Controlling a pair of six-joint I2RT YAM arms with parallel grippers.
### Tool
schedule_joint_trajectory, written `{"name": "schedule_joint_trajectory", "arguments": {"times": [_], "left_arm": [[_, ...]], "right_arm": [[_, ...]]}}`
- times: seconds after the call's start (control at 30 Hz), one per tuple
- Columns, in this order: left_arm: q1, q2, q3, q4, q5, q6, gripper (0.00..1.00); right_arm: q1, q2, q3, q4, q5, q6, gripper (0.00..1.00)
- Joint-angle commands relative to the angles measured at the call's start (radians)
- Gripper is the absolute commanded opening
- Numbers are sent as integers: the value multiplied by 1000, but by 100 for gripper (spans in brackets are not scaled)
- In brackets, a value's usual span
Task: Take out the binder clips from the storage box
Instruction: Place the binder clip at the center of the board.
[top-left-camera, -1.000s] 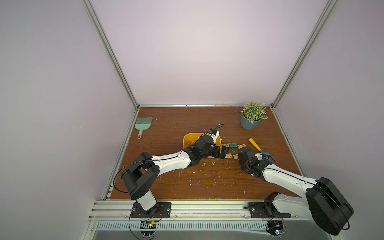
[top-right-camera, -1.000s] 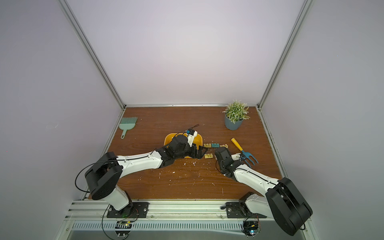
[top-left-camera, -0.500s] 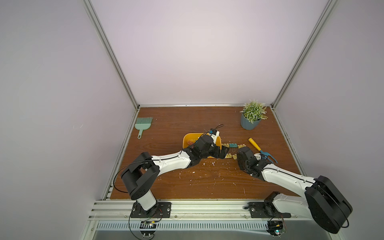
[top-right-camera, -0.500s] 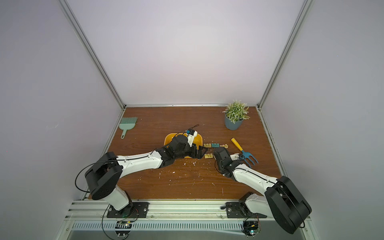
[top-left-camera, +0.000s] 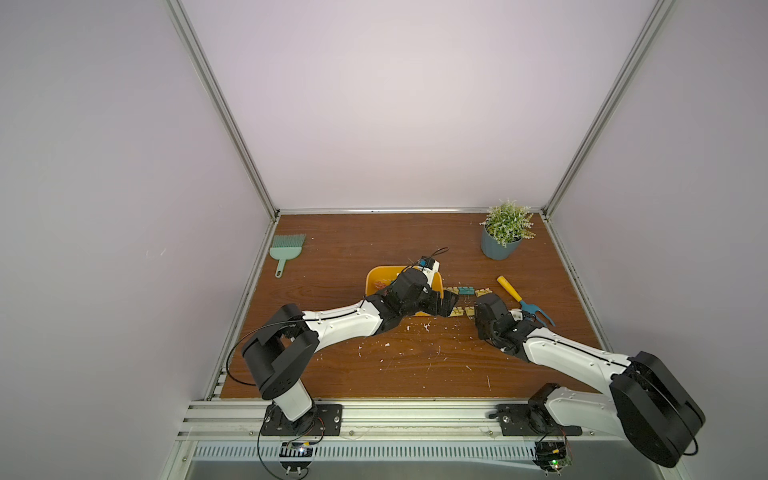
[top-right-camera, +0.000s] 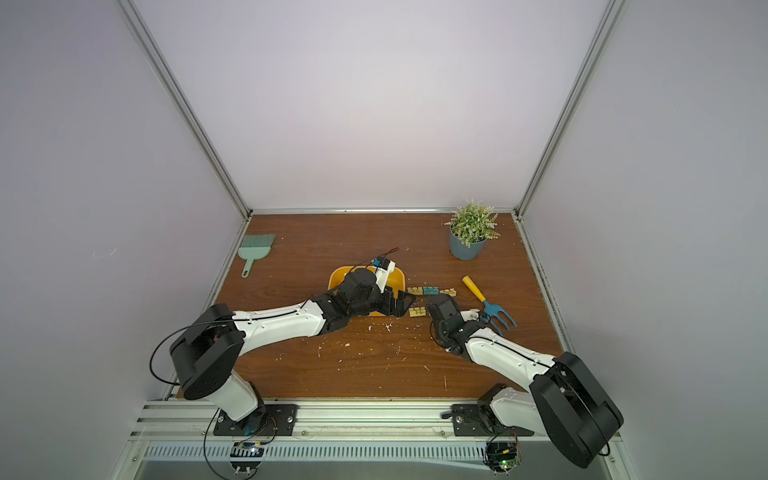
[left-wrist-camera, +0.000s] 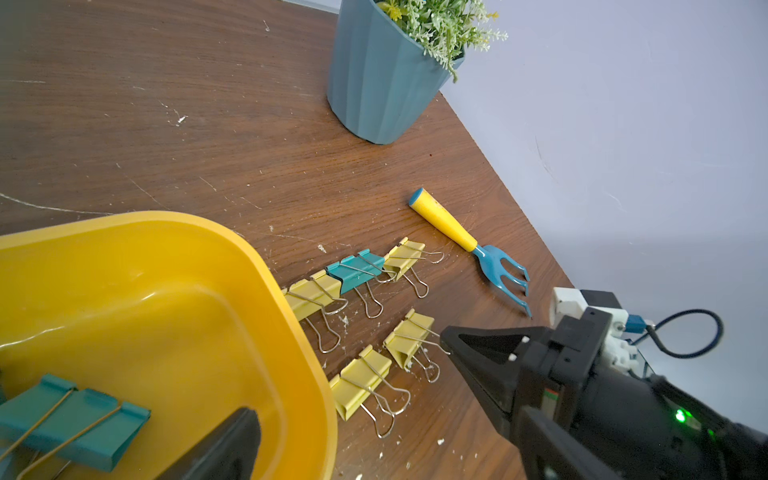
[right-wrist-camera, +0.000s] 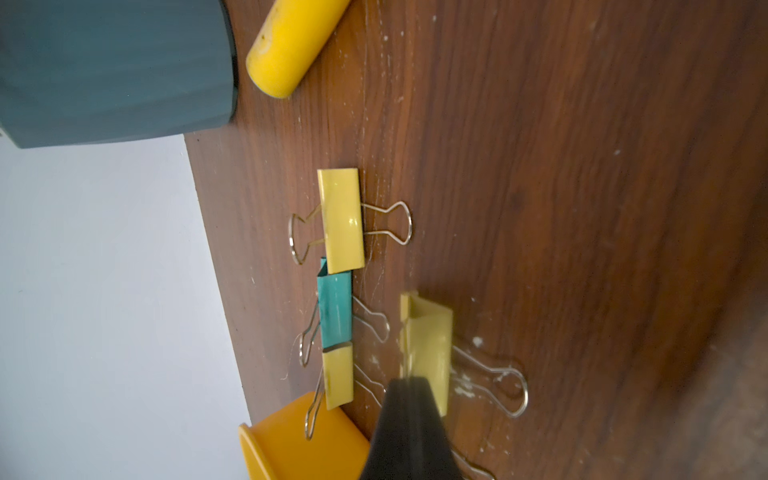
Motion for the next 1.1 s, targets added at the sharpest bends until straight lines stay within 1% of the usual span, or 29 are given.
{"name": "schedule_joint_trajectory", "arguments": {"times": [0.0,0.1,0.3,0.5,0.57,0.8,1.07], "left_arm": [[-7,5,26,-13,-1,15,99],[-6,1,26,-18,-5,17,100],[-5,-1,19,-20,-9,18,100],[-5,0,20,-19,-10,19,100],[-4,0,20,-17,-9,19,100],[-4,1,22,-14,-2,16,100],[-5,-6,14,-17,-7,15,100]], "right_arm": [[12,25,51,-30,56,54,0],[16,43,56,-15,48,54,1],[36,59,73,-27,34,51,13],[55,30,82,-74,42,54,18],[58,16,78,-81,57,55,16],[59,-2,66,-88,85,72,3],[60,7,74,-111,88,91,4]]}}
